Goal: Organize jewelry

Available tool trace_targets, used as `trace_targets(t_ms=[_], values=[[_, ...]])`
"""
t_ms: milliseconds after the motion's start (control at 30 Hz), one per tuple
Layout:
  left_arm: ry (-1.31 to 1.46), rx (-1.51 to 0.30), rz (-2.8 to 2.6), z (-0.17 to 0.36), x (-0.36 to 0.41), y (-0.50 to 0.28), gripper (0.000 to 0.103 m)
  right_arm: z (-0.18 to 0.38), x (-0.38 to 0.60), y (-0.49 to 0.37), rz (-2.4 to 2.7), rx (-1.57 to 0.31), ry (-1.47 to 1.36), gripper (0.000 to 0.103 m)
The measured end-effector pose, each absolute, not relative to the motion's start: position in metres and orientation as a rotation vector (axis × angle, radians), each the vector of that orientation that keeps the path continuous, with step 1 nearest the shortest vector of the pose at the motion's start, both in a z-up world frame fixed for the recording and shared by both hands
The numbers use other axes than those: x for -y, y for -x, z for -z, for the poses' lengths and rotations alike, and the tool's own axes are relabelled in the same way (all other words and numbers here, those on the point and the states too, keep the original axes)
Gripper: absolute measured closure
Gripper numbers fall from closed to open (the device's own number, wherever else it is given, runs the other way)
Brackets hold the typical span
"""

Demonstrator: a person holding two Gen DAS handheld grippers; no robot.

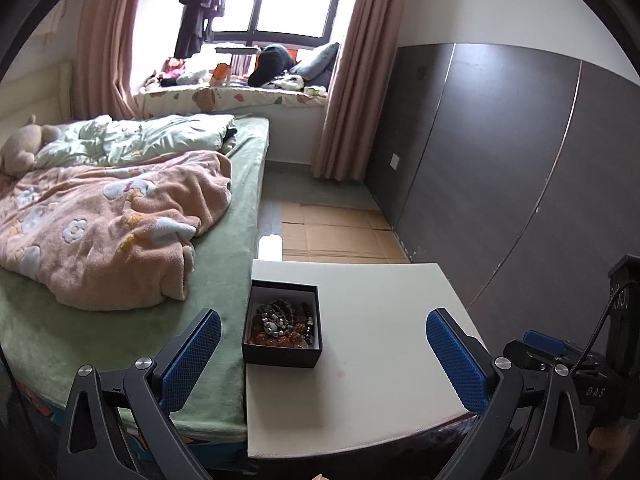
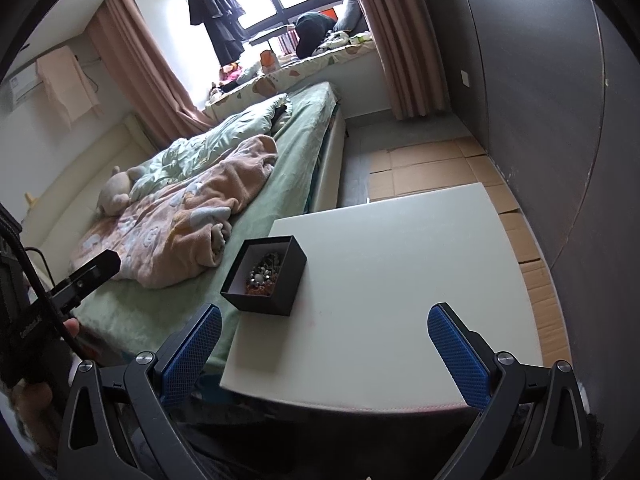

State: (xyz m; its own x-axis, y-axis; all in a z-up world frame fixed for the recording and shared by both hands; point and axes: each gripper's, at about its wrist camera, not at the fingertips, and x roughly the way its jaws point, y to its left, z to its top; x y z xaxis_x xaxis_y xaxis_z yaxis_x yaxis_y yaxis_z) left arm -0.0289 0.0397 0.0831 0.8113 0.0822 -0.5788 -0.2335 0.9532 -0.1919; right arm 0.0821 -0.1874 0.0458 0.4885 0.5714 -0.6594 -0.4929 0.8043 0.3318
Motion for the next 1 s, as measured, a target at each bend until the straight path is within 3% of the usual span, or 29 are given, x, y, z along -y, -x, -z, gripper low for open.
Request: trace_targets(t_ms=[1000], values=[[0.219,-0.63,-0.114,-0.078,-0.022,0.032,0.0,-0.043,0.189,-0.073,-0.655,-0.847,-0.091,0.0]])
